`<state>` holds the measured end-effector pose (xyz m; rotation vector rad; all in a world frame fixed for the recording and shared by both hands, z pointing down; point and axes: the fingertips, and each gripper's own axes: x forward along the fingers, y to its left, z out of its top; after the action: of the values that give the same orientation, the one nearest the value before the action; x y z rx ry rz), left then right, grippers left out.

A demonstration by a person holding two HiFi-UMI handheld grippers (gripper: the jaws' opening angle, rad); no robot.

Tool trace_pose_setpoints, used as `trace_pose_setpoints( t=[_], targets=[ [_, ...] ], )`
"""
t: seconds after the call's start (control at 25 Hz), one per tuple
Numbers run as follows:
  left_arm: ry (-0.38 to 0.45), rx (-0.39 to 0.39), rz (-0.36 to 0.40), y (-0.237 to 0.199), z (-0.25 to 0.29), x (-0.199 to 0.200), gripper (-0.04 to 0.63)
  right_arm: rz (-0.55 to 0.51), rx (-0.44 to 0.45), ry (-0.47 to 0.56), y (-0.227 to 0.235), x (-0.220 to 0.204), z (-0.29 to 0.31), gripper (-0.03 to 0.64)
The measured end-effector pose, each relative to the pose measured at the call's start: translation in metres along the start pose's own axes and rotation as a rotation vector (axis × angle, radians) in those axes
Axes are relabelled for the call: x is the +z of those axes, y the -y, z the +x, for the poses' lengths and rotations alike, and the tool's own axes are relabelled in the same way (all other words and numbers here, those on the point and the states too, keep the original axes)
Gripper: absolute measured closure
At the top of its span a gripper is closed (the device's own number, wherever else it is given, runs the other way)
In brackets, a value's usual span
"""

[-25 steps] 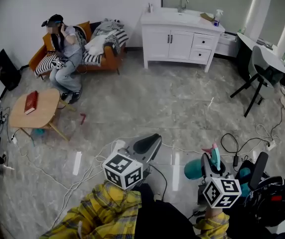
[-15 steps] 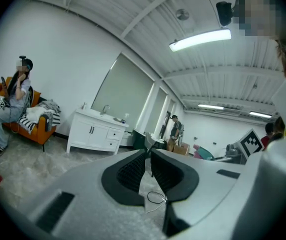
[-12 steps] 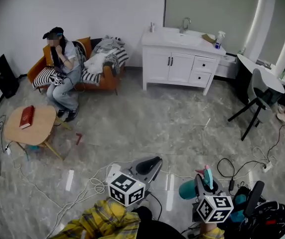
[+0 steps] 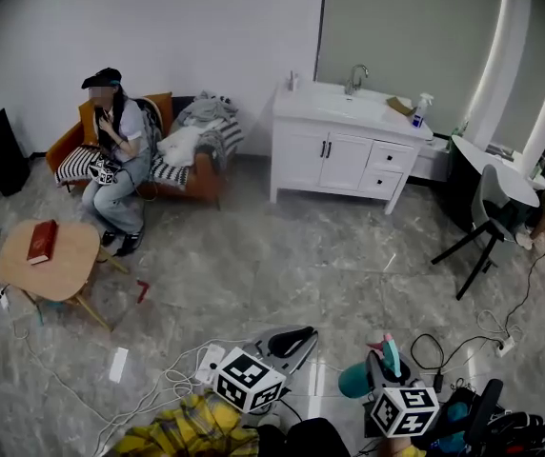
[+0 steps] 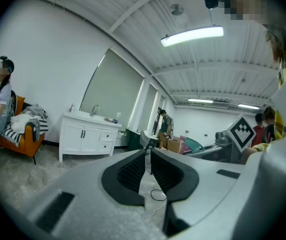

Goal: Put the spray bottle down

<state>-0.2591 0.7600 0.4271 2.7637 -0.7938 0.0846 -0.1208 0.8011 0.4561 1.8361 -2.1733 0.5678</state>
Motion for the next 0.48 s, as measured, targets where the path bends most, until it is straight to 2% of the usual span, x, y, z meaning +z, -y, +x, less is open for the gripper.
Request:
trace_pose_setpoints(
  t=[0.2, 0.48],
  targets=[
    [0.003, 0.023, -0.03, -0.018, 0.006, -0.002, 0.56, -0.016, 0.015, -0.002, 0.0, 0.01, 0.023, 0.495],
    [0.016, 0.081, -0.039, -0.051, 0.047, 0.007, 0.56, -0.034, 0.045, -0.001, 0.035, 0.035, 0.081, 0.495]
  ],
)
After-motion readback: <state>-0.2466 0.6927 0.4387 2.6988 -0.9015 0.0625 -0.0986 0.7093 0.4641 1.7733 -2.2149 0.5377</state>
